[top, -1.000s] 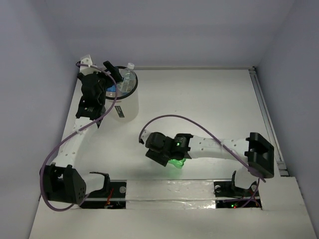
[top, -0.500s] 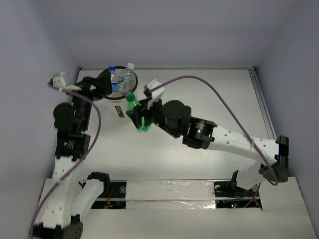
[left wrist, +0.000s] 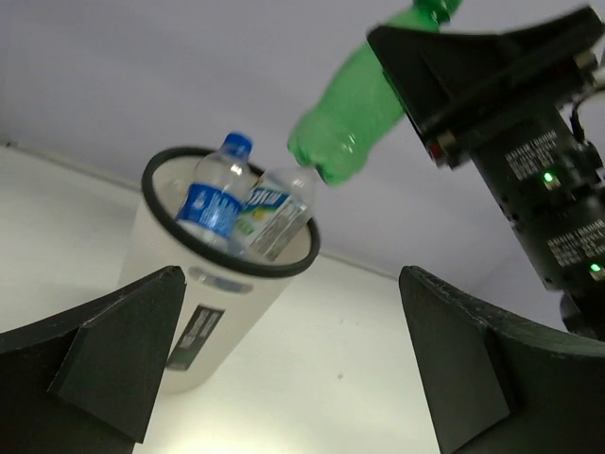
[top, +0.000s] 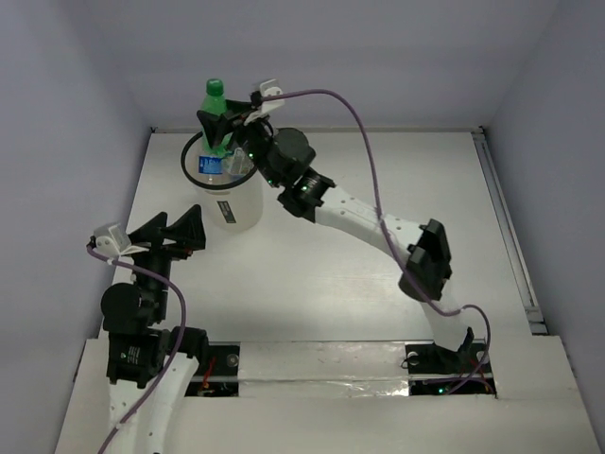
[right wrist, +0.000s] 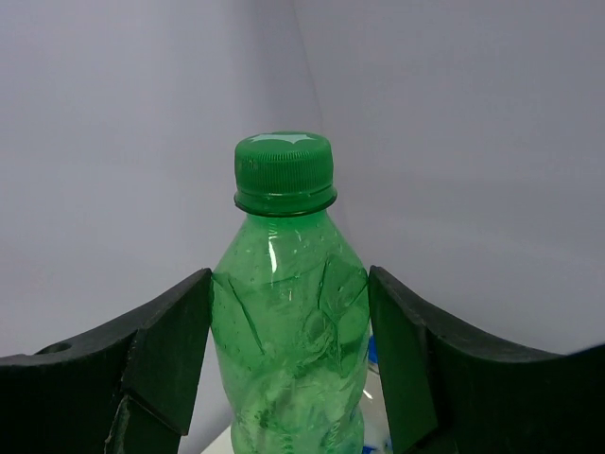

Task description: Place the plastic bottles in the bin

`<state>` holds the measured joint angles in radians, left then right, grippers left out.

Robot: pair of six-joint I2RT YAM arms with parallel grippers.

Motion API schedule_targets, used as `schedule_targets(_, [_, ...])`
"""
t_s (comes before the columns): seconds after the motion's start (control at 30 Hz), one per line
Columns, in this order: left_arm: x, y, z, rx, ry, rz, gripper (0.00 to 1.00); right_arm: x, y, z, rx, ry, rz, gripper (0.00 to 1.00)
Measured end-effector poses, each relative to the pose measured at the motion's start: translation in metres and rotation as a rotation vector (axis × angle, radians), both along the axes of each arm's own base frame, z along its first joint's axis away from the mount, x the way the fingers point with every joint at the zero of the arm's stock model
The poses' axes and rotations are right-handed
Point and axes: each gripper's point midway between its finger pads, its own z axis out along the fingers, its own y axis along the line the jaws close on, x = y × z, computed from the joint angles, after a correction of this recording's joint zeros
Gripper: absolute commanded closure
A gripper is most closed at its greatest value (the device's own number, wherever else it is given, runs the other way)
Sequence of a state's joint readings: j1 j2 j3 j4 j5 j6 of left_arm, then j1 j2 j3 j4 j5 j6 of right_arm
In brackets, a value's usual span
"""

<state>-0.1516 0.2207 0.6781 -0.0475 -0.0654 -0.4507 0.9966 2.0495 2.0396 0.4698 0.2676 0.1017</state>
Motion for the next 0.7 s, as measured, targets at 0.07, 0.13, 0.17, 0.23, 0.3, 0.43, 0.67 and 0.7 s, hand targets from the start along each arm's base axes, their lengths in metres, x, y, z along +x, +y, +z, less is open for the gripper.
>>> schedule_targets(0.07, [0.004, 0.001, -0.016, 0.004, 0.048, 0.009, 0.05, 0.014, 0.02, -0.015, -0.017, -0.004, 0.016, 0.61])
schedule_targets(0.13, [0.004, 0.002, -0.021, 0.006, 0.069, 0.015, 0.05, 0.022, 0.035, -0.038, -0.046, 0.005, 0.031, 0.61])
schedule_targets(0.17, [0.003, 0.003, -0.021, 0.005, 0.068, 0.021, 0.05, 0.025, 0.041, -0.049, -0.06, 0.013, 0.036, 0.61])
schedule_targets(0.23, [0.0, 0.005, -0.02, 0.0, 0.058, 0.032, 0.05, 0.029, 0.051, -0.074, -0.097, 0.034, 0.046, 0.61])
schedule_targets(0.3, [-0.004, 0.008, -0.017, -0.007, 0.045, 0.044, 0.06, 0.03, 0.055, -0.102, -0.133, 0.064, 0.055, 0.61])
schedule_targets(0.43, [-0.006, 0.013, -0.016, -0.017, 0.036, 0.07, 0.07, 0.028, 0.056, -0.151, -0.181, 0.117, 0.068, 0.59])
schedule_targets(0.67, [-0.009, 0.017, -0.013, -0.025, 0.025, 0.088, 0.07, 0.02, 0.046, -0.151, -0.135, 0.112, 0.079, 0.29])
schedule_targets(0.7, [-0.009, 0.017, -0.013, -0.026, 0.023, 0.088, 0.07, 0.019, 0.044, -0.151, -0.135, 0.115, 0.079, 0.27])
